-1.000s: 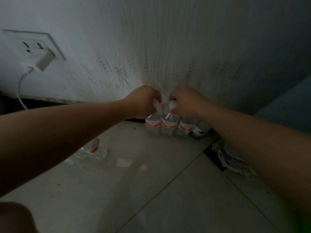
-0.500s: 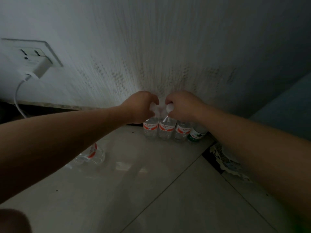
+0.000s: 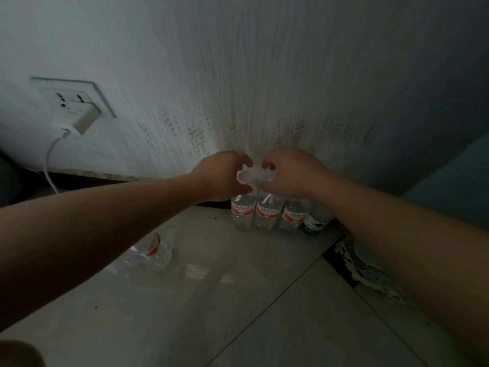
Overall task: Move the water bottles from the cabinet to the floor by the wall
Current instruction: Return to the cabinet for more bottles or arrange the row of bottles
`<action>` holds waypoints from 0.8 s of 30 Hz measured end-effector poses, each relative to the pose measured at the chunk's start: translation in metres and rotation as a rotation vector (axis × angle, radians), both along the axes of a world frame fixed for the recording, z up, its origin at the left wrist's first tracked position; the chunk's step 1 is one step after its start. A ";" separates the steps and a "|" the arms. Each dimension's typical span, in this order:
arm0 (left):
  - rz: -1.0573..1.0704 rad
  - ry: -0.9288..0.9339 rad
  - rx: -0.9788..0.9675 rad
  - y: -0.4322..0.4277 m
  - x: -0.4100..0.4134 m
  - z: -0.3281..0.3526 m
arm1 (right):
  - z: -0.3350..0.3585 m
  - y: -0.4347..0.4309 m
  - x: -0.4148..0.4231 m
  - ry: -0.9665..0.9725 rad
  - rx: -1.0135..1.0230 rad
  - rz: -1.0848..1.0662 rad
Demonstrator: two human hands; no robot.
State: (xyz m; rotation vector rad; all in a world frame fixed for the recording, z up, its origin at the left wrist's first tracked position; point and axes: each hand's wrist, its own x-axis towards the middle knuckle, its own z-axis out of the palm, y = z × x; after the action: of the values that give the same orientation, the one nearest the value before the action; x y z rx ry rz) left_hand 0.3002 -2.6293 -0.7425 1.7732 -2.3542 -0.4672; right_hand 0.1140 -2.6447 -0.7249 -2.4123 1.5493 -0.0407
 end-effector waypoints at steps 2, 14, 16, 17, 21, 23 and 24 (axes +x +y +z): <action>0.015 0.015 -0.009 0.001 0.009 0.007 | 0.006 0.001 0.007 -0.029 -0.030 0.001; 0.224 -0.034 -0.085 0.030 0.117 0.044 | 0.027 0.018 0.097 -0.116 -0.051 0.166; 0.267 -0.060 -0.074 0.041 0.139 0.046 | 0.025 0.021 0.116 -0.118 -0.032 0.208; 0.280 -0.074 -0.064 0.046 0.149 0.047 | 0.025 0.023 0.126 -0.118 -0.018 0.233; 0.289 -0.154 -0.003 0.068 0.182 0.046 | 0.026 0.035 0.165 -0.111 0.054 0.350; 0.275 -0.219 0.044 0.075 0.194 0.045 | 0.027 0.043 0.182 -0.104 0.080 0.410; 0.275 -0.245 0.077 0.078 0.199 0.044 | 0.026 0.047 0.189 -0.094 0.088 0.440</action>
State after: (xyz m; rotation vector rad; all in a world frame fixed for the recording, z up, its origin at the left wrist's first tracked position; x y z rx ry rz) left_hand 0.4994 -2.5509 -0.6981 2.2639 -2.2120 -0.3202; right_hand 0.3034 -2.5977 -0.6988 -2.5802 0.9342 0.0025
